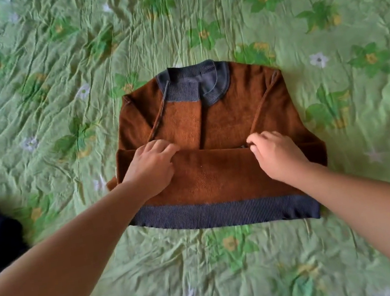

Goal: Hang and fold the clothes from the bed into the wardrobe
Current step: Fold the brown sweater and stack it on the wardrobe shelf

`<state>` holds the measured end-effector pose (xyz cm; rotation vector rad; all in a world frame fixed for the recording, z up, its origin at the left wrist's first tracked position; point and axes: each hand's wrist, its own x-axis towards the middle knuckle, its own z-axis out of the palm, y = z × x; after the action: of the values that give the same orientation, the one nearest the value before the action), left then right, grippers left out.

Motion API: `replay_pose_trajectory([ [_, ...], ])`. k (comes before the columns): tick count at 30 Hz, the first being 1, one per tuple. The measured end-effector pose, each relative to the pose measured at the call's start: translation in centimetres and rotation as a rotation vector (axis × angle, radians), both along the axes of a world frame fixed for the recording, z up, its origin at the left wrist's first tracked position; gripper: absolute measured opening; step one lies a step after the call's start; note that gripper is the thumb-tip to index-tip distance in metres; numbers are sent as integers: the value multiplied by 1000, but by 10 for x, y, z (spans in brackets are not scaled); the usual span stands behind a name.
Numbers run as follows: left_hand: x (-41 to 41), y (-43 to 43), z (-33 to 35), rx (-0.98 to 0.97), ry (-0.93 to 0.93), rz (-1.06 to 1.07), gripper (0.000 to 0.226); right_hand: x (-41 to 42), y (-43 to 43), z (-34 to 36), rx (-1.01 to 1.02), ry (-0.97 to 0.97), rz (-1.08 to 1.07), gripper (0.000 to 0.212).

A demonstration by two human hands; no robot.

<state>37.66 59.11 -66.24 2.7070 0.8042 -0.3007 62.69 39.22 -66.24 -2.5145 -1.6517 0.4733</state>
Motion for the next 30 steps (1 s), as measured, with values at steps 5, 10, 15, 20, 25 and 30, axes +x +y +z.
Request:
replay_pose_trajectory([
  [5, 38, -3, -3, -127, 145, -6, 37, 15, 26, -14, -258, 200, -198, 12],
  [10, 59, -1, -2, -244, 274, -15, 32, 14, 28, -21, -386, 246, -122, 38],
  [15, 94, -8, -14, -564, 191, 0, 41, 15, 36, -35, -327, 433, -106, 11],
  [20, 112, -3, -27, -654, -44, 200, 16, 40, 54, -23, 69, 513, -337, 12],
  [25, 146, 25, -23, -668, -169, 423, 18, 76, 110, -19, 166, 491, -349, 11],
  [30, 182, 66, -29, -509, -256, 605, 8, 109, 169, -34, 144, 413, -393, 15],
])
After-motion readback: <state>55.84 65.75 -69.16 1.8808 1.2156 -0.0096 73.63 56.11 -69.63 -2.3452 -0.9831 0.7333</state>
